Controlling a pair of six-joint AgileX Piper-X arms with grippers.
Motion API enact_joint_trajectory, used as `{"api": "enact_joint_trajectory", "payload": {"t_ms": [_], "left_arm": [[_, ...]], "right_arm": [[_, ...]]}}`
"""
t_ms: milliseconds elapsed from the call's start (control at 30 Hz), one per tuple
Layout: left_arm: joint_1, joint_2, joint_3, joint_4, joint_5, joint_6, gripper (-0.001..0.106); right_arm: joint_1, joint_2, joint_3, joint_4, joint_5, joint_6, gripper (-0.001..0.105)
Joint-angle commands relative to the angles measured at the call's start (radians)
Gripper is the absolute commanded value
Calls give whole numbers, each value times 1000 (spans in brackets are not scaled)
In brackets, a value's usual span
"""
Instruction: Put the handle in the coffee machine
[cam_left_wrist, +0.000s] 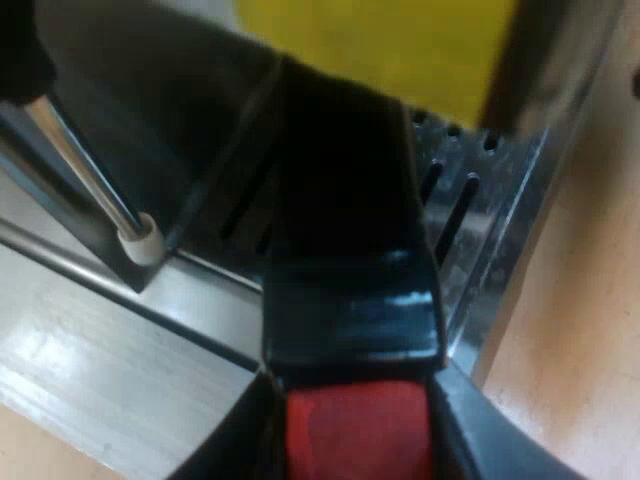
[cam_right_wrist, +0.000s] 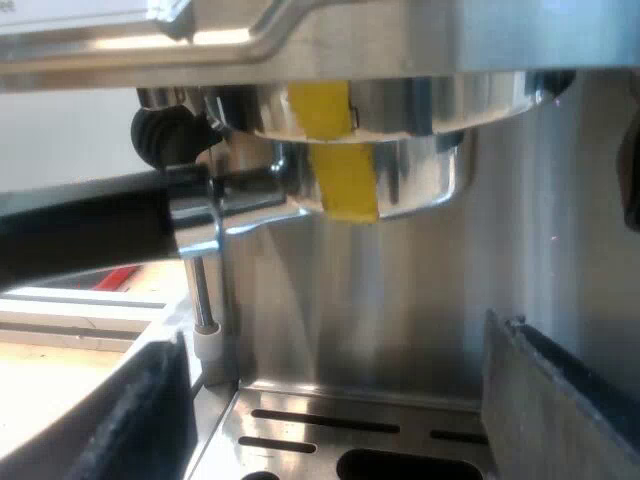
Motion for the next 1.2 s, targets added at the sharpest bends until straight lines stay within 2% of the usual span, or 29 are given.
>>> {"api": "enact_joint_trajectory", "payload": {"t_ms": [33, 167, 733, 1033, 1200], "left_arm": [[-1, -5, -14, 27, 60, 46, 0], [-1, -5, -14, 50, 60, 72, 0], [-1, -5, -14, -32, 64, 50, 0], [-1, -5, -28, -41, 103, 43, 0], [-1, -5, -72, -4, 131, 28, 0]], "right_arm": [[-3, 0, -7, -13, -5, -12, 63], [-3, 0, -7, -13, -5, -12, 63], [-3, 0, -7, -13, -5, -12, 63], [-3, 0, -7, -13, -5, -2, 63], [-3, 0, -7, -13, -5, -2, 63]]}}
